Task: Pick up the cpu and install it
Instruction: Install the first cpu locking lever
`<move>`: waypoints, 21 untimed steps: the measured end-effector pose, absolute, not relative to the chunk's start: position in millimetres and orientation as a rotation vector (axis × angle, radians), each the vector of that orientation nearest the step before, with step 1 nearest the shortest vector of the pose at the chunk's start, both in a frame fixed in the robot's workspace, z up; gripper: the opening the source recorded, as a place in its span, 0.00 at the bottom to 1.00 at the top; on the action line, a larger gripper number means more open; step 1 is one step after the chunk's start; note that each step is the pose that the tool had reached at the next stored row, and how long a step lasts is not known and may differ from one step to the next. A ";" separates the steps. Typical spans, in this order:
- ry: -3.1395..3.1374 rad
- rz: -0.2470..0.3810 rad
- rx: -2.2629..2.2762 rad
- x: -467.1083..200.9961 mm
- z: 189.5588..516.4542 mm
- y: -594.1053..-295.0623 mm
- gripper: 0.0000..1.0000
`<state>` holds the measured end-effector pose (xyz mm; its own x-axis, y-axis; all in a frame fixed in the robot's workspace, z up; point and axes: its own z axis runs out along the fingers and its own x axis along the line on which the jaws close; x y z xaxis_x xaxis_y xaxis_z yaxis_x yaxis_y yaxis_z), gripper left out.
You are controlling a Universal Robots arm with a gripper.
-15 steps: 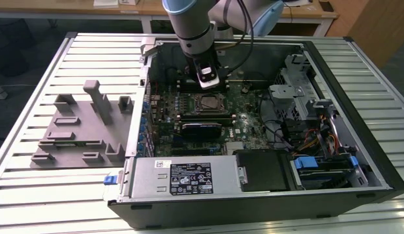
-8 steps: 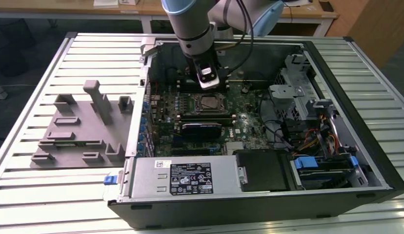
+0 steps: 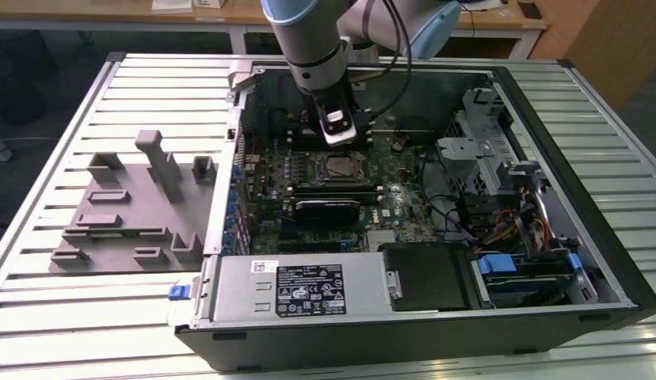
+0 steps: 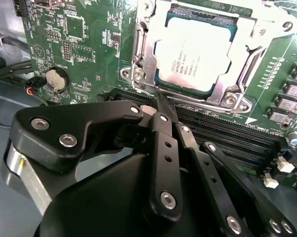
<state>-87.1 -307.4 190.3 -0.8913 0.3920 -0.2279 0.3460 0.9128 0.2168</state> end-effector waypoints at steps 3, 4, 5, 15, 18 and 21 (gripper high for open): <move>2.807 0.246 0.553 -87.1 190.1 -307.6 0.11; 2.806 0.246 0.554 -87.1 190.0 -307.7 0.11; 2.806 0.245 0.554 -87.1 189.9 -307.8 0.11; 2.805 0.240 0.559 -84.2 189.8 -309.1 0.11; 2.804 0.240 0.561 -82.5 189.8 -309.5 0.11; 2.804 0.239 0.563 -81.1 189.9 -310.1 0.11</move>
<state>-81.1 -310.1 189.9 -0.8878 0.3985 -0.2302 0.3537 0.9109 0.2126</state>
